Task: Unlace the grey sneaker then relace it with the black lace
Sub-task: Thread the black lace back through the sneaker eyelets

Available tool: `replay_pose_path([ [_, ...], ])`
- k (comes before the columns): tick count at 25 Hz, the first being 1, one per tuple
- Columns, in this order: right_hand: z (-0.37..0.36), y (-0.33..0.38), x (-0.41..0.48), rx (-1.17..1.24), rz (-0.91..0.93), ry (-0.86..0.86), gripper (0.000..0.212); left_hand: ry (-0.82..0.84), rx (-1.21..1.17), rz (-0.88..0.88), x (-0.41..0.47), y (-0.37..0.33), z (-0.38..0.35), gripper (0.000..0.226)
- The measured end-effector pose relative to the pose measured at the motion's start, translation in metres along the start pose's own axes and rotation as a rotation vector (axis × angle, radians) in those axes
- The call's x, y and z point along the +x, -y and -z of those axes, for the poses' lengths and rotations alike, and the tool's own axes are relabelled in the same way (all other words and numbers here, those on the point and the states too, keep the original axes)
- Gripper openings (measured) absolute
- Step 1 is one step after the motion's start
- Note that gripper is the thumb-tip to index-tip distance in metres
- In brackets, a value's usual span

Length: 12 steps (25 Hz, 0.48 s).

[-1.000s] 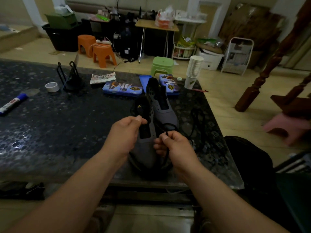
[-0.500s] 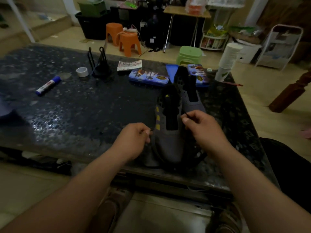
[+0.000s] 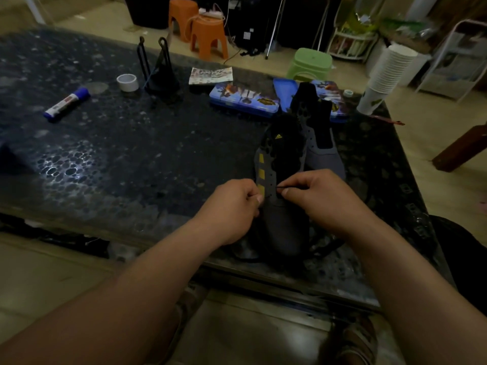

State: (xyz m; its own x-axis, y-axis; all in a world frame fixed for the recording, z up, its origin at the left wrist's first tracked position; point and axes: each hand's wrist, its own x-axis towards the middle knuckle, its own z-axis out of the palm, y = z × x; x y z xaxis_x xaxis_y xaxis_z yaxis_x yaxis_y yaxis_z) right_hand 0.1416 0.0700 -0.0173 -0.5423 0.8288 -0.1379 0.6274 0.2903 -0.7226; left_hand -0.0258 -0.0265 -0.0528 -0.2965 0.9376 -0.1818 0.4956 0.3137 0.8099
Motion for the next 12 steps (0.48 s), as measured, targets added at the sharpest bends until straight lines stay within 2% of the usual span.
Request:
replay_pose_path([
  [12,-0.007,-0.0015,-0.0025,0.111,-0.025,-0.02,0.015,-0.02,0.155,-0.089,0.0028,-0.0095,0.0008,0.02],
])
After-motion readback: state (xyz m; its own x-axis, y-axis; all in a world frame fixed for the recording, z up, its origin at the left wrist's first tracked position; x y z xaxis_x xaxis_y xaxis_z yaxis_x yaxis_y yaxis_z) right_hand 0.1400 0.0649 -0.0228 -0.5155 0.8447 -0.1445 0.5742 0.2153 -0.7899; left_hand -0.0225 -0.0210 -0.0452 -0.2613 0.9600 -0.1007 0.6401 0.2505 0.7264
